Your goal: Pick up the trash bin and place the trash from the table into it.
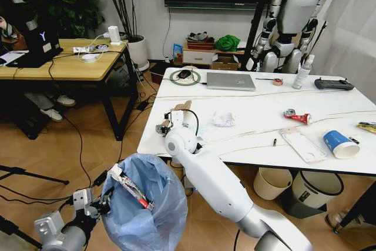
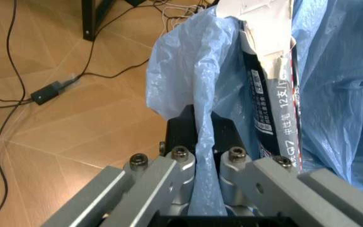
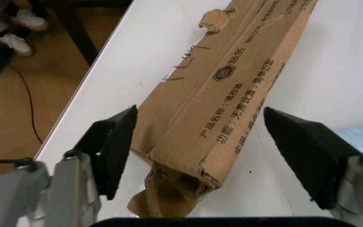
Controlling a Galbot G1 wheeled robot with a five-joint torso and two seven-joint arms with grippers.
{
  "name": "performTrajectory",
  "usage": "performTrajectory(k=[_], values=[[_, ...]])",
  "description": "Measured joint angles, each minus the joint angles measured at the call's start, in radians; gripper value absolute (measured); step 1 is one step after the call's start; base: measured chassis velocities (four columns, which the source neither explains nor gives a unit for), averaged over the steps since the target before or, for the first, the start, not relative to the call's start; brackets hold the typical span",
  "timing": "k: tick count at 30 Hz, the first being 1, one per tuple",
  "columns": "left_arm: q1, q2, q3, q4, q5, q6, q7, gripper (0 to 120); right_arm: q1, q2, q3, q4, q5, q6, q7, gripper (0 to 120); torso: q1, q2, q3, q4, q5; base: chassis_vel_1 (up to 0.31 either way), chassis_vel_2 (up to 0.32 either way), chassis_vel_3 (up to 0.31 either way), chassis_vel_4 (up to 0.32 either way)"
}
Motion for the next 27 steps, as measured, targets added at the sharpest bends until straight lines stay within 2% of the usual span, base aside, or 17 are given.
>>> performTrajectory(k=[1, 7, 9, 13, 15, 19, 23, 27], values=[[0.0, 0.0, 0.0, 0.0, 0.0, 0.0, 0.0, 0, 0.0, 0.0, 0.0, 0.0, 0.0, 0.0, 0.0, 72, 0.0, 0.0, 0.0, 0.0, 0.0, 0.0, 0.0, 0.0, 0.0], [-0.001, 0.001, -0.001, 0.0, 0.0, 0.0, 0.0, 0, -0.002, -0.004, -0.003, -0.001, -0.012, 0.008, -0.007, 47, 0.0, 0.0, 0.0, 0.0, 0.0, 0.0, 0.0, 0.0, 0.0], [-0.001, 0.001, 0.0, 0.0, 0.0, 0.0, 0.0, 0, -0.001, -0.006, -0.004, 0.0, -0.012, 0.008, -0.007, 43, 0.0, 0.0, 0.0, 0.0, 0.0, 0.0, 0.0, 0.0, 0.0], [-0.003, 0.0, 0.001, 0.0, 0.0, 0.0, 0.001, 0, 0.001, -0.017, -0.008, 0.007, -0.012, 0.008, -0.006, 25, 0.0, 0.0, 0.0, 0.0, 0.0, 0.0, 0.0, 0.0, 0.0], [-0.003, 0.0, 0.001, 0.0, 0.0, 0.0, 0.001, 0, 0.001, -0.019, -0.008, 0.008, -0.012, 0.008, -0.006, 22, 0.0, 0.0, 0.0, 0.0, 0.0, 0.0, 0.0, 0.0, 0.0], [-0.005, -0.001, 0.001, 0.001, 0.0, 0.0, 0.001, 0, 0.002, -0.027, -0.006, 0.017, -0.013, 0.008, -0.011, 4, 0.0, 0.0, 0.0, 0.0, 0.0001, 0.0, 0.0, 0.0, 0.0], [-0.005, -0.002, 0.002, 0.002, 0.001, 0.0, 0.002, 0, 0.008, -0.039, 0.0, 0.038, -0.01, 0.01, -0.015, 0, 0.0, 0.0, 0.0, 0.0001, 0.0001, 0.0, 0.0, 0.0, 0.0], [-0.006, -0.002, 0.002, 0.003, 0.001, 0.0, 0.002, 0, 0.028, -0.119, -0.013, 0.157, 0.051, 0.018, -0.026, 0, 0.0, 0.0, 0.0, -0.0001, 0.0002, 0.0, 0.0, 0.0, 0.0]])
